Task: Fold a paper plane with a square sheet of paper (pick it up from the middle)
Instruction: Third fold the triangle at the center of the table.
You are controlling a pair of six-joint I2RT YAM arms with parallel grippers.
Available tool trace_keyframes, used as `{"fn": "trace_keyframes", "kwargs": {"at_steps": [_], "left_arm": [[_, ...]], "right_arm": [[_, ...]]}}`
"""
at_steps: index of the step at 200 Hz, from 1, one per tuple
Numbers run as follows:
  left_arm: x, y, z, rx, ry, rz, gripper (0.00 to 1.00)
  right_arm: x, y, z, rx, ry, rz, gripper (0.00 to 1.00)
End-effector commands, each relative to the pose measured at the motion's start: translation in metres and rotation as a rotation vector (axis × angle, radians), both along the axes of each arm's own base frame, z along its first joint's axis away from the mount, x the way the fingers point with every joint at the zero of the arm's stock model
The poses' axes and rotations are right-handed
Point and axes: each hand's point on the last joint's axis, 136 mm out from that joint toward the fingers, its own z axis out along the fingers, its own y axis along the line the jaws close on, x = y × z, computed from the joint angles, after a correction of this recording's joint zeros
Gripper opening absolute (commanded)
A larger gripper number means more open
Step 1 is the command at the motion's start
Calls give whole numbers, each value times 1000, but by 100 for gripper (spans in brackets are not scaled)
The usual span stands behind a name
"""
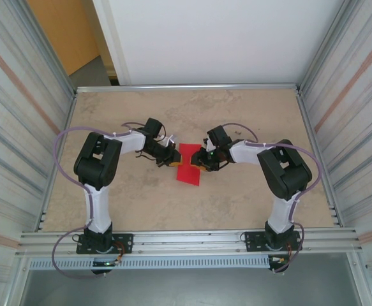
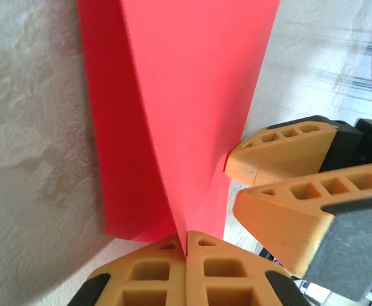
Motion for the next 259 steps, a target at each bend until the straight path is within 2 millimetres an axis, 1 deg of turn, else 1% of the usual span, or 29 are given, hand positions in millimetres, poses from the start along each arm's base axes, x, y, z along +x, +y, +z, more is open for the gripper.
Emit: {"fn": "trace_keyframes", "kwargs": {"at_steps": [1,18,39,59,75,97,128,152,162,181,201,236,259], "left_arm": [[1,3,10,-2,29,53,4],[2,4,13,3,55,99,4],[3,5,17,14,77,137,4],[3,5,21,13,104,156,5],[3,5,21,22,122,165,5],[3,6,20,37,136,171,5],[2,6,19,42,148,173,5],[1,7,17,47,153,173,5],[1,7,17,47,154,173,5],[1,7,16,50,156,173,5],[2,7,17,49,154,171,5],[2,8,15,56,158,172,5],[2,8,14,62,155,170,5]], "right_arm": [[9,-8,34,-89,-148,35,45],[6,-11,44,-179,-235,77,48],[-5,-7,52,-304,-355,156,51],[-16,3,57,-379,-449,233,55],[-28,17,61,-423,-516,306,59],[-40,32,58,-479,-557,392,62],[-50,53,50,-523,-582,475,64],[-53,62,42,-545,-579,506,65],[-53,62,37,-554,-570,509,65],[-53,61,31,-570,-557,512,64],[-53,56,29,-593,-554,511,58],[-54,47,35,-593,-561,498,43],[-54,43,37,-581,-557,493,35]]}}
